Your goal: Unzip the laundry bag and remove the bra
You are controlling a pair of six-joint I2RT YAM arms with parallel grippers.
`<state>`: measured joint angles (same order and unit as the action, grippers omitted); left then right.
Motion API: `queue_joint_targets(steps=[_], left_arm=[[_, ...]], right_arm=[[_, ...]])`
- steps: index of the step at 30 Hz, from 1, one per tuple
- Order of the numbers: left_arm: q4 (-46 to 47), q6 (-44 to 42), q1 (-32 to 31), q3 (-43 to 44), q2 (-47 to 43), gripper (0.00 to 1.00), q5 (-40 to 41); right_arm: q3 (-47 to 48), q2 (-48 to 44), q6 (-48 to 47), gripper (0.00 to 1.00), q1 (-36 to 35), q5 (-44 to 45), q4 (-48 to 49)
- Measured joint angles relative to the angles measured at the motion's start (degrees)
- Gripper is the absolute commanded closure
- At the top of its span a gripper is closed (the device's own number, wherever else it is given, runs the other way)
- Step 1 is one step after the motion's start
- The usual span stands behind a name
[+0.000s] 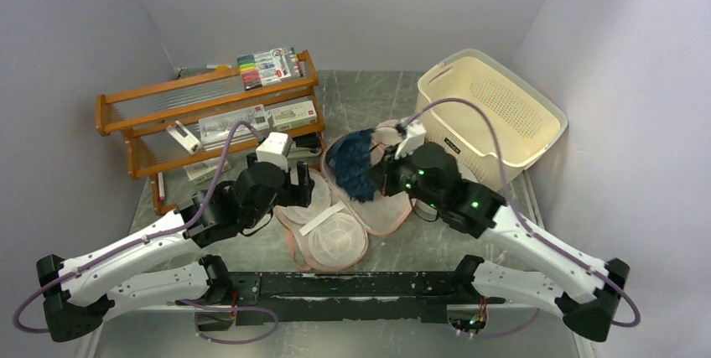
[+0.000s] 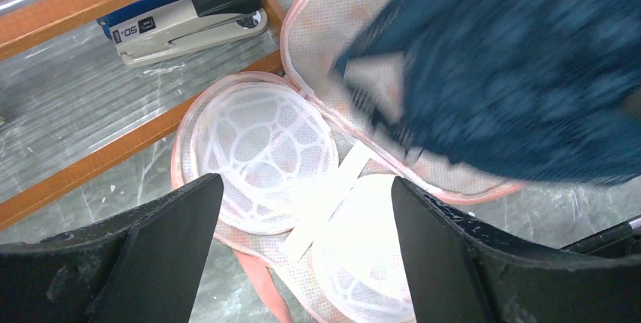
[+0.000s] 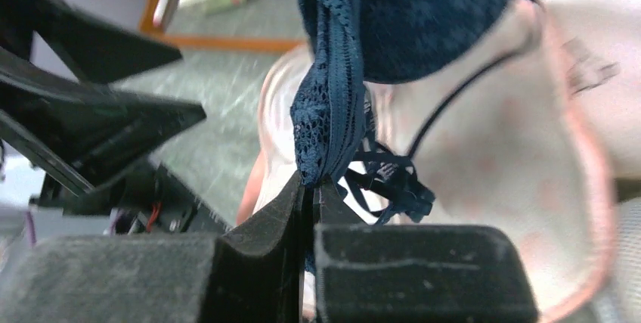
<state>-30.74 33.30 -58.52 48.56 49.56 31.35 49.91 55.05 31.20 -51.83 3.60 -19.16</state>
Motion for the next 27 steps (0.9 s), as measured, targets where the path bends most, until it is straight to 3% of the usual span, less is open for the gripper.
queue_joint_targets(steps=[6,13,19,27], left_arm=[[0.0,-0.02,0.0,0.0,0.04,0.06,0.0],[0.0,-0.35,0.0,0.02,1.36,0.06,0.0],[-0.04,-0.42,0.0,0.02,1.33,0.06,0.0],[-1.05,-0.09,0.0,0.02,0.22,0.07,0.02]], right_arm=[[5.38,-7.45,-5.57,1.0,0.0,17.05,-3.43],[11.85,-7.3,-14.86,1.0,0.02,36.63,-1.73],[17.55,-0.39,-26.25,1.0,2.73,47.32,6.91],[29.14,15.61,-32.28,1.0,18.01,49.79,8.28]])
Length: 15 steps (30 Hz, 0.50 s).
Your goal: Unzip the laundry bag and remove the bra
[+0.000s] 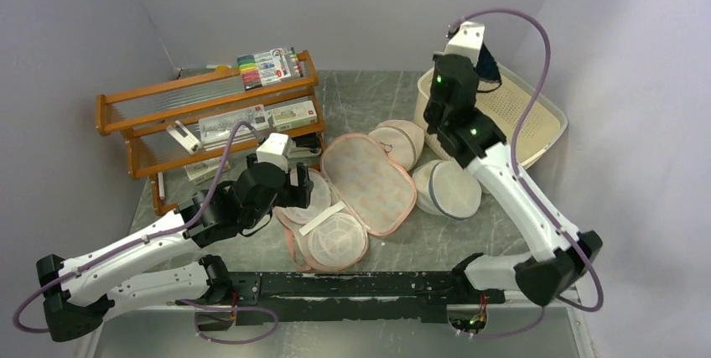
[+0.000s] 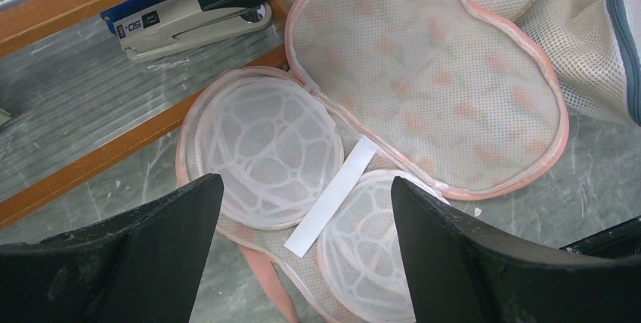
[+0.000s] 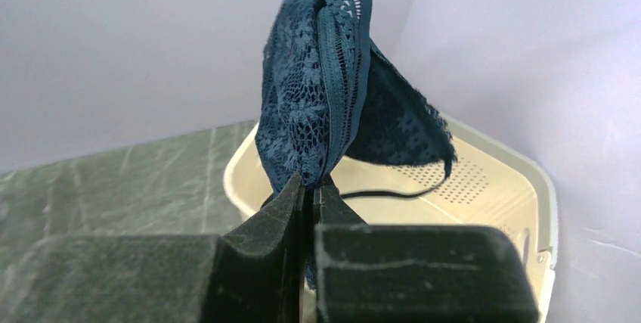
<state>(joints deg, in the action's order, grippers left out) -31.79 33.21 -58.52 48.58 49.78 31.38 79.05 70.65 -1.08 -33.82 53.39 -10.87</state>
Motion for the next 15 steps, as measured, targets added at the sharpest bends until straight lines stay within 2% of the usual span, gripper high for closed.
queue_joint_targets(steps=[6,11,15], left_arm=[[-0.28,0.09,0.0,0.0,-0.42,0.06,-0.04],[-0.57,0.11,0.0,-0.02,-0.66,0.06,-0.11],[-0.55,0.09,0.0,-0.02,-0.87,0.07,-0.17]], right_arm=[[8.0,10.51,0.11,1.0,9.05,-0.79,-3.93],[6.6,13.33,3.54,1.0,14.23,-6.64,-7.74],[5.05,14.36,8.09,1.0,19.5,-14.62,-9.7]])
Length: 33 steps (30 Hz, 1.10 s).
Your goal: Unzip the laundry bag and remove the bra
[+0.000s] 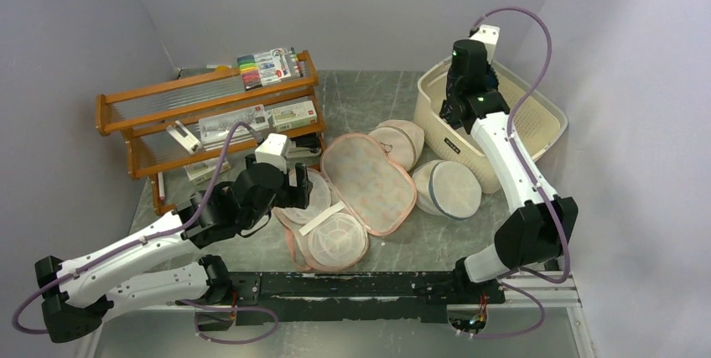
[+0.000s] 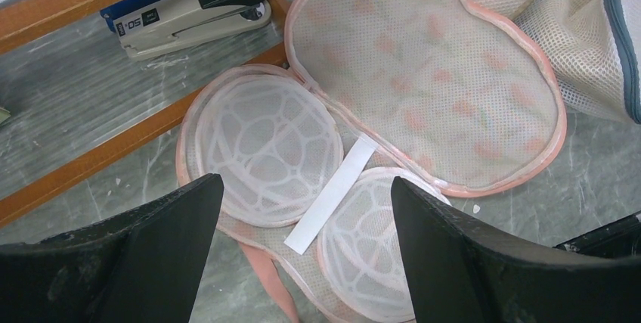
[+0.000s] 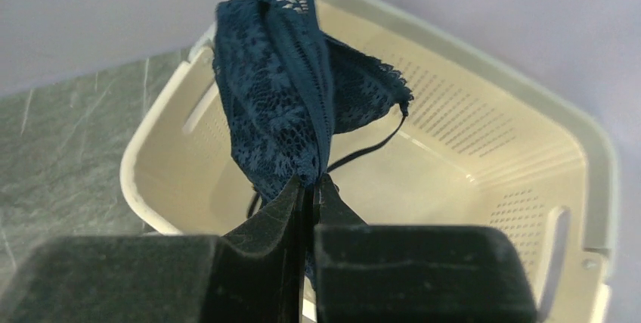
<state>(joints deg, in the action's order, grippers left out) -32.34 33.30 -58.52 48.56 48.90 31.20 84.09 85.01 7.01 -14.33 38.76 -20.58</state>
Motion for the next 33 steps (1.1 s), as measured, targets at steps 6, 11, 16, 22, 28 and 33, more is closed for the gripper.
queue_joint_targets(steps=[6,11,16,22,28,33], left_arm=[[-0.07,0.17,0.0,-0.04,-0.15,0.06,-0.42],[-0.07,0.35,0.0,-0.63,-0.98,0.07,-0.59],[-0.02,0.39,0.0,-0.63,-0.33,0.07,-1.09],[0.0,0.39,0.0,-0.63,1.2,0.07,-1.79],[0.66,0.39,0.0,-0.63,1.38,0.07,-2.01],[1.64,0.35,0.0,-0.63,2.82,0.07,-2.45]], right_arm=[[-4.94,0.79,6.54,1.0,5.2,-10.6,-1.81],[-9.33,0.66,10.43,0.79,7.19,-13.62,-4.63],[-8.31,-0.15,12.41,0.48,8.26,-9.62,-7.98],[-8.39,-7.91,13.14,0.27,8.07,-16.63,-7.15],[-15.54,-19.28,14.12,0.24,6.95,-35.39,0.07],[-24.92,-21.73,15.91,0.23,0.9,-50.62,3.58]])
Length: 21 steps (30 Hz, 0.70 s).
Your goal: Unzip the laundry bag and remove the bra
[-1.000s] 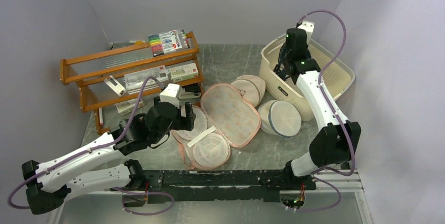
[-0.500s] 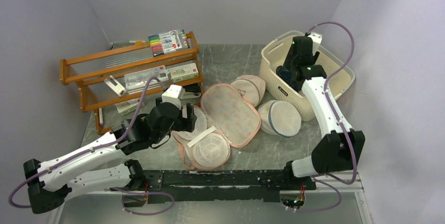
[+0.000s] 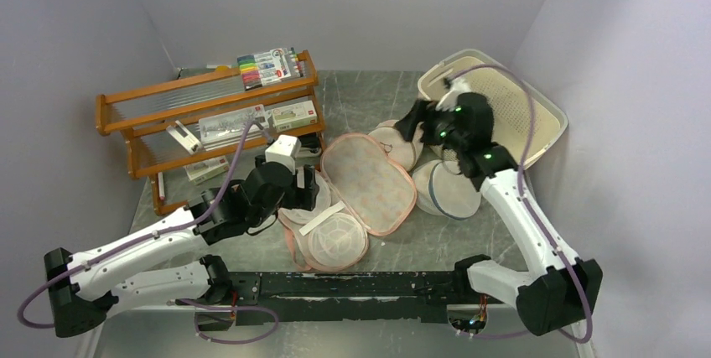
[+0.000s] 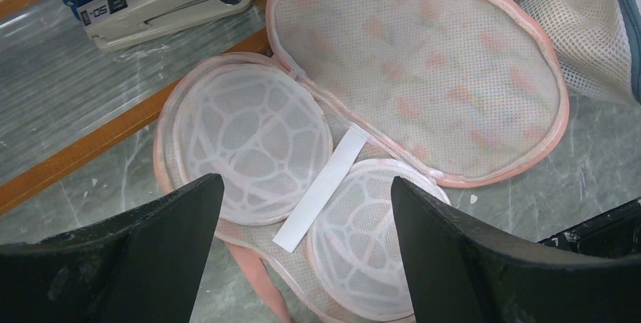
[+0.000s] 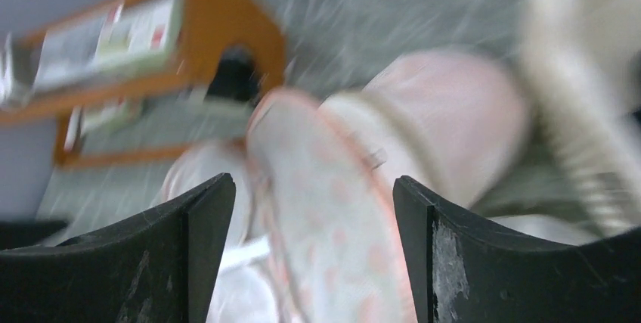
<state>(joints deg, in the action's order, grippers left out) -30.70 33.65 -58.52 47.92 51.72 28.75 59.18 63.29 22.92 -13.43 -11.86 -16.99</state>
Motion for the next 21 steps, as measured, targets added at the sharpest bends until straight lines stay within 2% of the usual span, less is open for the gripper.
queue_joint_targets(steps=[5,7,12,15,21], left_arm=[[1.03,-0.24,0.0,0.0,2.29,0.07,-1.03],[1.33,-0.24,0.0,0.0,2.91,0.07,-1.53],[2.4,-0.39,0.0,0.0,3.41,0.08,-2.29],[2.84,-0.48,0.0,0.02,3.82,0.08,-2.49],[2.84,-0.48,0.0,0.02,4.42,0.08,-2.93]], right_arm=[[-5.55,1.09,-0.55,0.27,-13.33,-0.24,-3.26],[-7.32,0.74,-0.5,0.27,-15.87,1.9,-5.53],[-11.15,-2.14,-0.13,0.24,-16.15,8.26,-9.57],[-11.04,-2.08,-0.07,0.26,-16.15,11.34,-10.36],[-7.78,6.95,-0.28,0.33,-16.02,17.27,-11.47]])
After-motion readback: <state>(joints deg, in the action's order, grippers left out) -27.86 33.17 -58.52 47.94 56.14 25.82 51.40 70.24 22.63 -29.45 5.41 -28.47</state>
